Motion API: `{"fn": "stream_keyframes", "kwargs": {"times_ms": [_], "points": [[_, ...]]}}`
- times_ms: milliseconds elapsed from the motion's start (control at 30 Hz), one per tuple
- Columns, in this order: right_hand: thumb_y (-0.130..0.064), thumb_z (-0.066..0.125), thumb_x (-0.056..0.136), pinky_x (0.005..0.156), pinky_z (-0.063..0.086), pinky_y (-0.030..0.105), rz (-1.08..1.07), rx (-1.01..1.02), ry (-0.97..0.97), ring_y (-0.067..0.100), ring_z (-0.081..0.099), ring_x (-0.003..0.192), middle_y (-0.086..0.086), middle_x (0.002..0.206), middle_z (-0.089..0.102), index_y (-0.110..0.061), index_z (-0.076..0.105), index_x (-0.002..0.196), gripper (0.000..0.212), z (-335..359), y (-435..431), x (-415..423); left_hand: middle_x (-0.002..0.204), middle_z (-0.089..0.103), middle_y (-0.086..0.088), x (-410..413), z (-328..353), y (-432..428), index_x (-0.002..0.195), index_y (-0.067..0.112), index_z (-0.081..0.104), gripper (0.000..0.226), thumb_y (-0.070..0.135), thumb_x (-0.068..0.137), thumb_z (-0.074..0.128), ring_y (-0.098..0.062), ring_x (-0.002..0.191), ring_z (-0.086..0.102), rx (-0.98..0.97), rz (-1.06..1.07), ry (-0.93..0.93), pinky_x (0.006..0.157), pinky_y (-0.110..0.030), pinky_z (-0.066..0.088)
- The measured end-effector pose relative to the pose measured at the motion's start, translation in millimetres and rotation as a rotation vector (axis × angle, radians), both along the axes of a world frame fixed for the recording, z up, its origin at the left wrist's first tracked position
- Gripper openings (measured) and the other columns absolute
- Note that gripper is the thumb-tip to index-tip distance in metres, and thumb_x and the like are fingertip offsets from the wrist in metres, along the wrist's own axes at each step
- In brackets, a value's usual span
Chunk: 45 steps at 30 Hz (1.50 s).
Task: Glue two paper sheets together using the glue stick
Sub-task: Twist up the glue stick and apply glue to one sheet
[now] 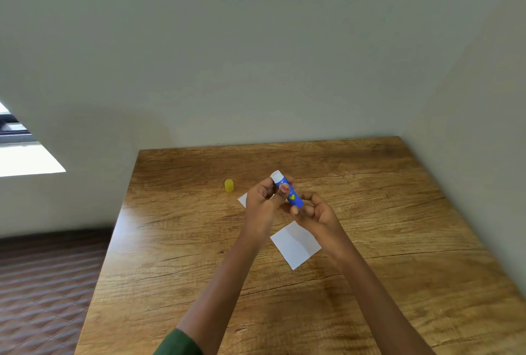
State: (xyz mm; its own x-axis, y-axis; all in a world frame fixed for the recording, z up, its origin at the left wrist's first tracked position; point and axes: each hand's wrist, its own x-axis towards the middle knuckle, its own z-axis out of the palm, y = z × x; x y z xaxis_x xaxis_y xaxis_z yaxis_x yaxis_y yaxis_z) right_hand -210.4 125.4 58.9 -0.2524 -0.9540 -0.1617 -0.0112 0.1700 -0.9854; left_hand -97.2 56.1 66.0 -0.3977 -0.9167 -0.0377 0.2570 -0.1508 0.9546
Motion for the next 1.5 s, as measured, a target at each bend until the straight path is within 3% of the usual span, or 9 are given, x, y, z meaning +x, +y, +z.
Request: {"fn": "stream_keyframes", "kwargs": {"times_ms": [133, 300, 467, 633, 833, 1067, 1233, 1333, 1500], "points": [[-0.018, 0.056, 0.092, 0.071, 0.041, 0.025, -0.027, -0.035, 0.051, 0.003, 0.068, 0.081, -0.005, 0.075, 0.075, -0.007, 0.054, 0.092, 0.011, -1.7, -1.2, -0.4, 0.091, 0.067, -0.009, -0.3, 3.6, 0.2, 0.098, 0.001, 0.064, 0.014, 0.006, 0.092, 0.052, -0.008, 0.072, 0.068, -0.026, -0.035, 0.004, 0.059, -0.017, 0.052], [-0.038, 0.037, 0.095, 0.087, 0.040, 0.027, -0.006, 0.045, -0.046, 0.014, 0.070, 0.092, 0.006, 0.082, 0.076, -0.016, 0.066, 0.091, 0.037, 2.0, -1.2, 0.2, 0.091, 0.068, -0.008, -0.9, -0.1, -4.6, 0.095, 0.006, 0.066, 0.013, 0.010, 0.092, 0.054, -0.013, 0.082, 0.064, -0.039, -0.049, -0.026, 0.069, -0.019, 0.051], [-0.041, 0.056, 0.082, 0.071, 0.044, 0.021, -0.024, -0.001, -0.029, 0.007, 0.069, 0.090, 0.003, 0.093, 0.076, -0.011, 0.056, 0.111, 0.042, 4.5, -3.0, 3.1, 0.090, 0.066, -0.011, 0.9, 0.0, -5.6, 0.097, 0.002, 0.064, 0.014, 0.006, 0.093, 0.052, -0.011, 0.078, 0.066, 0.002, -0.055, 0.015, 0.064, -0.020, 0.053], [-0.034, 0.055, 0.089, 0.067, 0.043, 0.025, -0.039, 0.018, 0.013, 0.010, 0.069, 0.075, 0.005, 0.080, 0.075, -0.014, 0.062, 0.094, 0.021, 6.5, -4.9, -0.7, 0.091, 0.067, -0.010, 0.4, -1.5, -6.1, 0.097, 0.004, 0.065, 0.013, 0.009, 0.092, 0.054, -0.011, 0.079, 0.066, -0.028, -0.056, -0.027, 0.066, -0.021, 0.052], [-0.040, 0.030, 0.100, 0.071, 0.043, 0.025, -0.031, 0.107, -0.005, 0.007, 0.067, 0.068, 0.003, 0.067, 0.069, -0.016, 0.063, 0.082, 0.044, 5.4, -3.4, 0.6, 0.091, 0.068, -0.008, -2.5, -4.8, -4.7, 0.092, 0.012, 0.067, 0.013, 0.011, 0.092, 0.054, -0.018, 0.087, 0.064, -0.034, -0.048, -0.058, 0.079, -0.027, 0.052], [-0.030, 0.056, 0.092, 0.073, 0.049, 0.032, -0.010, -0.025, 0.067, 0.014, 0.070, 0.075, 0.002, 0.077, 0.075, -0.014, 0.061, 0.100, 0.018, -0.8, -3.8, 4.0, 0.085, 0.067, -0.007, -3.4, 3.3, -2.3, 0.094, 0.009, 0.066, 0.012, 0.010, 0.093, 0.054, -0.013, 0.070, 0.067, -0.002, -0.060, -0.026, 0.056, -0.025, 0.052], [-0.045, 0.044, 0.093, 0.075, 0.045, 0.029, 0.035, -0.020, -0.030, 0.018, 0.069, 0.073, 0.006, 0.072, 0.074, -0.015, 0.063, 0.079, 0.039, 1.4, -3.7, 2.1, 0.079, 0.068, -0.002, -4.1, 5.4, -4.1, 0.090, 0.013, 0.067, 0.014, 0.010, 0.093, 0.054, -0.023, 0.072, 0.060, -0.062, -0.058, -0.025, 0.061, -0.025, 0.052], [-0.042, 0.035, 0.093, 0.084, 0.044, 0.028, 0.017, -0.015, -0.074, 0.014, 0.070, 0.080, 0.001, 0.076, 0.074, -0.012, 0.065, 0.087, 0.043, -1.2, -4.0, 4.4, 0.082, 0.068, -0.005, -3.5, 5.3, -2.0, 0.094, 0.007, 0.066, 0.013, 0.008, 0.093, 0.053, -0.013, 0.070, 0.066, -0.028, -0.060, -0.015, 0.060, -0.020, 0.052], [-0.032, 0.070, 0.072, 0.079, 0.051, 0.026, -0.219, -0.116, -0.073, 0.014, 0.070, 0.088, 0.004, 0.092, 0.073, -0.017, 0.062, 0.097, 0.030, -3.4, -3.0, 7.3, 0.089, 0.069, -0.009, -2.6, -0.9, -5.7, 0.093, 0.011, 0.068, 0.012, 0.011, 0.091, 0.056, -0.018, 0.081, 0.065, -0.024, -0.013, -0.040, 0.071, -0.028, 0.053]]}}
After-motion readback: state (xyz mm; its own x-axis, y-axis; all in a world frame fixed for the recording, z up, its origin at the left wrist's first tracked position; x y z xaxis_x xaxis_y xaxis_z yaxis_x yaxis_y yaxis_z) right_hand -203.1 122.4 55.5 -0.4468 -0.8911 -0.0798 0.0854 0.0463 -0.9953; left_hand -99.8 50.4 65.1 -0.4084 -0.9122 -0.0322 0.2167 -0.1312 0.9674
